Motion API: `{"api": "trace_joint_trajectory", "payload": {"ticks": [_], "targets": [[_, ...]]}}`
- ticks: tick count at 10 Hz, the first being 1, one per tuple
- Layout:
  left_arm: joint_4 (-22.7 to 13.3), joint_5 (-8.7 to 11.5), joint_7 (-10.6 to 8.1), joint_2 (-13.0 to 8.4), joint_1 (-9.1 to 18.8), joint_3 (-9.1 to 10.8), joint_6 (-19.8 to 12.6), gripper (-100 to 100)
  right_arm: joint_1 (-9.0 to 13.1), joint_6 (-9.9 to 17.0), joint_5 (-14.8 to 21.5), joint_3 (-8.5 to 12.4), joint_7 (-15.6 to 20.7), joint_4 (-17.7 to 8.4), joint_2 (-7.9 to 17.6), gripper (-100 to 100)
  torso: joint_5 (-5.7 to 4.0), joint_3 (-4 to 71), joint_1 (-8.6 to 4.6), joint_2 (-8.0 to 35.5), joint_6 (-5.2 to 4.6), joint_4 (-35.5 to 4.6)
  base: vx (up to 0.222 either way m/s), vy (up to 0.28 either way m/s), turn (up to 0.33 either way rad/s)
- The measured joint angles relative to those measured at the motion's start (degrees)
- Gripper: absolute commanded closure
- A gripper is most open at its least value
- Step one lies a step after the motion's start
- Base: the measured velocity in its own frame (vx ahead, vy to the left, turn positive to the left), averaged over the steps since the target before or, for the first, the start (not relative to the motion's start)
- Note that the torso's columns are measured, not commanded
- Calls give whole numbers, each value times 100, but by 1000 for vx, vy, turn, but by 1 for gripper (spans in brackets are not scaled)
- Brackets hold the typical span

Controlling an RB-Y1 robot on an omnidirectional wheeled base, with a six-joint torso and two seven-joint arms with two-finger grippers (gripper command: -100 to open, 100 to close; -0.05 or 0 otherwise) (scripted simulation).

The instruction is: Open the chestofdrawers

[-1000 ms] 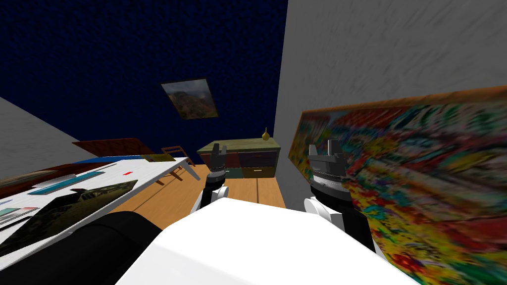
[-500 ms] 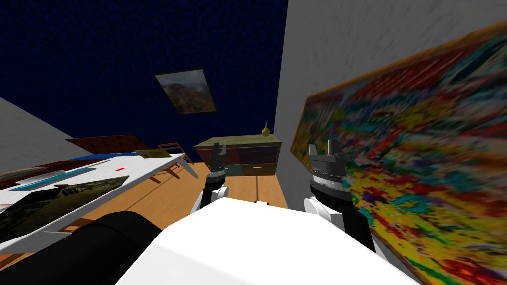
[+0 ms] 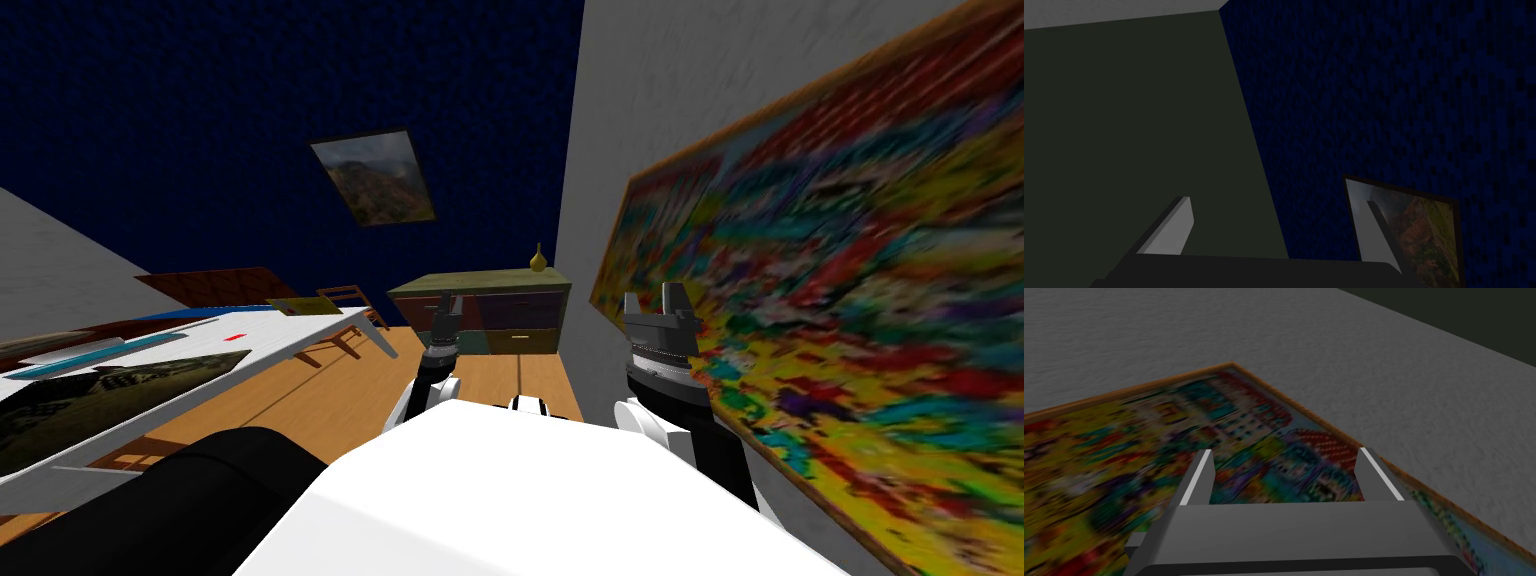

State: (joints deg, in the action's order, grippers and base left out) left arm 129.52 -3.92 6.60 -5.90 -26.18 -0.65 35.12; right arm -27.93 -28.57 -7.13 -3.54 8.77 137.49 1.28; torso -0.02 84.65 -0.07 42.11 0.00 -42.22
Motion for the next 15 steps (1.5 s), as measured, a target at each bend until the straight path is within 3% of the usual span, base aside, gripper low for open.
{"api": "trace_joint_trajectory", "payload": {"ticks": [5,15], "targets": [[-779,-27,-62,-240,62,-46,97,-100,0,0,0,0,0,0,0,0,2,-13,7,25,0,-9,107,-33,42],[-2085,-148,-127,-198,240,-232,20,-100,1,0,0,0,0,0,0,0,2,-11,7,21,0,-8,100,-34,36]]}}
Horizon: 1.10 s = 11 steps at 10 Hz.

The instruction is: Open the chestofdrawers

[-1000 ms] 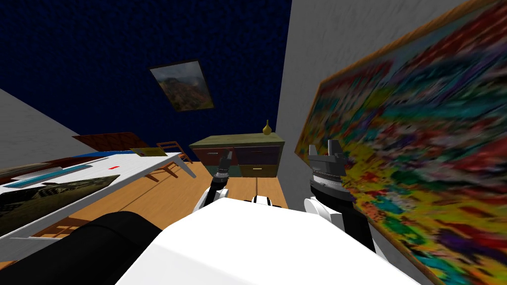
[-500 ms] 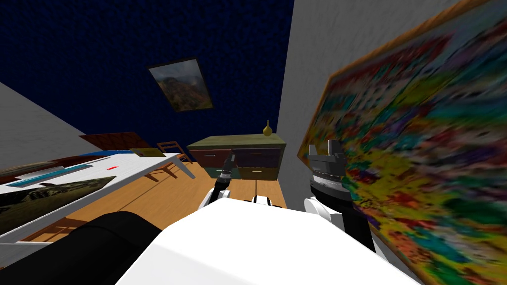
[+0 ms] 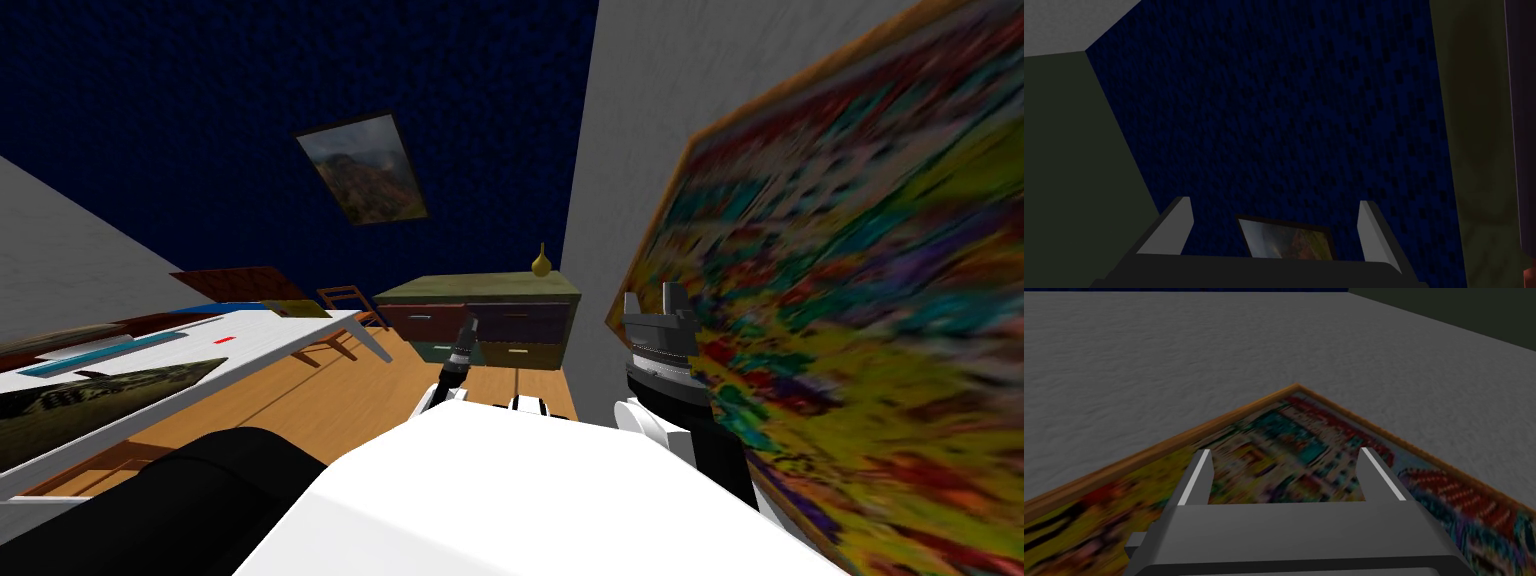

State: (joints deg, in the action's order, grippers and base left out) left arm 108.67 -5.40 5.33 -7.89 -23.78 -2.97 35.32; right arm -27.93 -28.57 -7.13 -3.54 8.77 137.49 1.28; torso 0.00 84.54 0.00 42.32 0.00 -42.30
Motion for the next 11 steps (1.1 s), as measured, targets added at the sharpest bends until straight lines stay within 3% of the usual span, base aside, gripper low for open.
{"api": "trace_joint_trajectory", "payload": {"ticks": [7,11], "targets": [[-875,-55,-50,9,164,-75,-14,-100,0,0,0,0,0,0,0,0,0,3,-1,-6,0,1,89,-36,34],[-1567,-97,-73,9,316,-127,-6,-100,0,0,0,0,0,0,0,0,-1,4,-5,-7,0,2,111,-40,41]]}}
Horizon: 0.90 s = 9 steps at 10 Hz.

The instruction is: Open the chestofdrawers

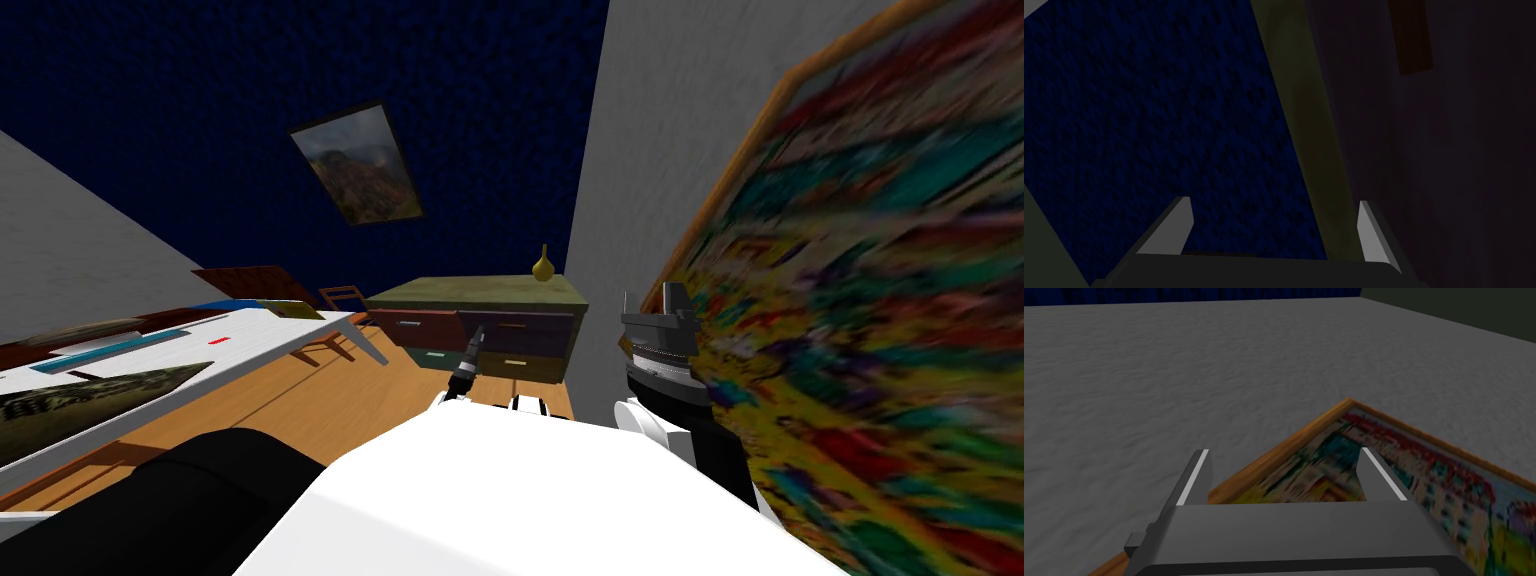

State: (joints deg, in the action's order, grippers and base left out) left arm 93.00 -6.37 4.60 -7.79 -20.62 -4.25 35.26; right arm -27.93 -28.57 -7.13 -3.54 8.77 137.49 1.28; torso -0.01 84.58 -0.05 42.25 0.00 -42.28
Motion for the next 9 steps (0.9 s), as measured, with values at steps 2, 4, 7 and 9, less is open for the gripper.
{"api": "trace_joint_trajectory", "payload": {"ticks": [2,4,7,9], "targets": [[-335,-10,-41,-16,55,-16,2,-100,0,0,0,0,0,0,0,0,1,1,4,-1,0,1,130,-54,47],[-619,-41,-52,42,64,-66,-21,-100,0,0,0,0,0,0,0,0,1,-4,5,8,0,-2,111,-49,42],[-1074,-62,-87,136,163,-96,-29,-100,1,0,0,0,0,0,0,0,1,-6,6,10,0,-3,89,-40,33],[-1315,-85,-93,306,159,-133,-15,-100,1,0,0,0,0,0,0,0,2,-3,6,7,0,-2,74,-36,33]]}}
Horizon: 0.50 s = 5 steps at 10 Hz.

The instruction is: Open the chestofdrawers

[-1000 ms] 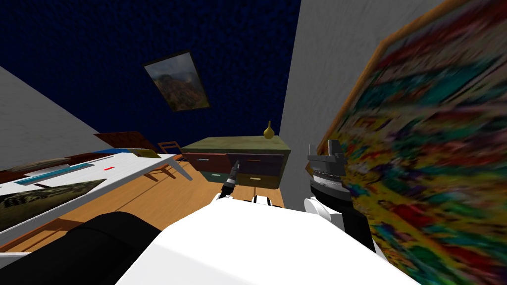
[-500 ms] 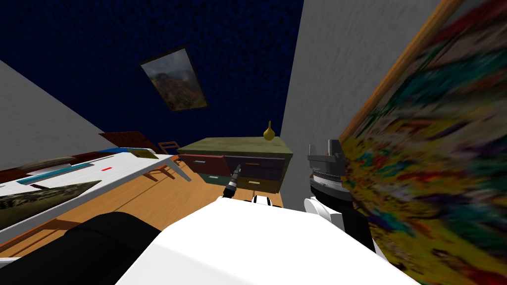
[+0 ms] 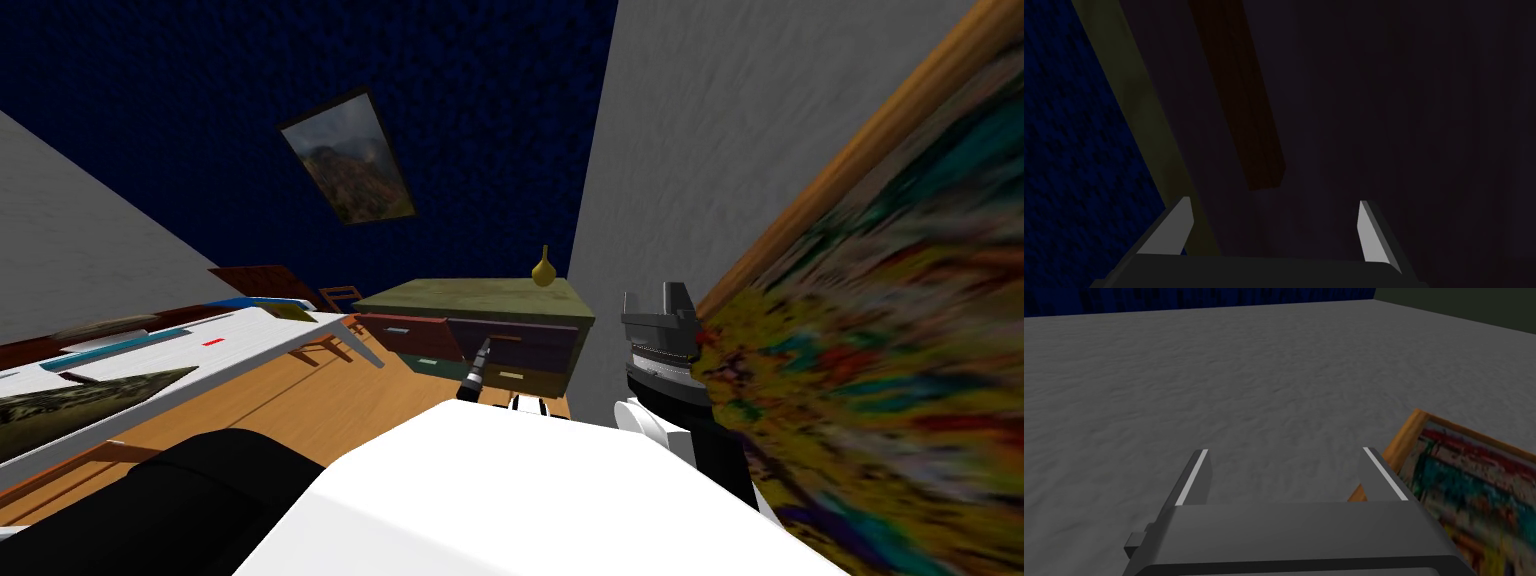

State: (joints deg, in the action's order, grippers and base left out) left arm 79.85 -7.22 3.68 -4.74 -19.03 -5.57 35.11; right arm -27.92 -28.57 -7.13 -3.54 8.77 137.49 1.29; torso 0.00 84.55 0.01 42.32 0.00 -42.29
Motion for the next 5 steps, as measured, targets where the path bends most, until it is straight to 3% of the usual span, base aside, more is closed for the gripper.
{"api": "trace_joint_trajectory", "payload": {"ticks": [1,4,5], "targets": [[-128,0,-18,108,42,0,-8,-100,0,0,0,0,0,0,0,0,-1,1,-4,-2,0,1,34,-21,5],[-28,4,-38,108,91,14,-151,-100,0,0,0,0,0,0,0,0,0,8,0,-14,0,4,63,-14,-11],[-17,4,-41,107,93,14,-174,100,0,0,0,0,0,0,0,0,0,1,1,1,1,1,-55,2,28]]}}
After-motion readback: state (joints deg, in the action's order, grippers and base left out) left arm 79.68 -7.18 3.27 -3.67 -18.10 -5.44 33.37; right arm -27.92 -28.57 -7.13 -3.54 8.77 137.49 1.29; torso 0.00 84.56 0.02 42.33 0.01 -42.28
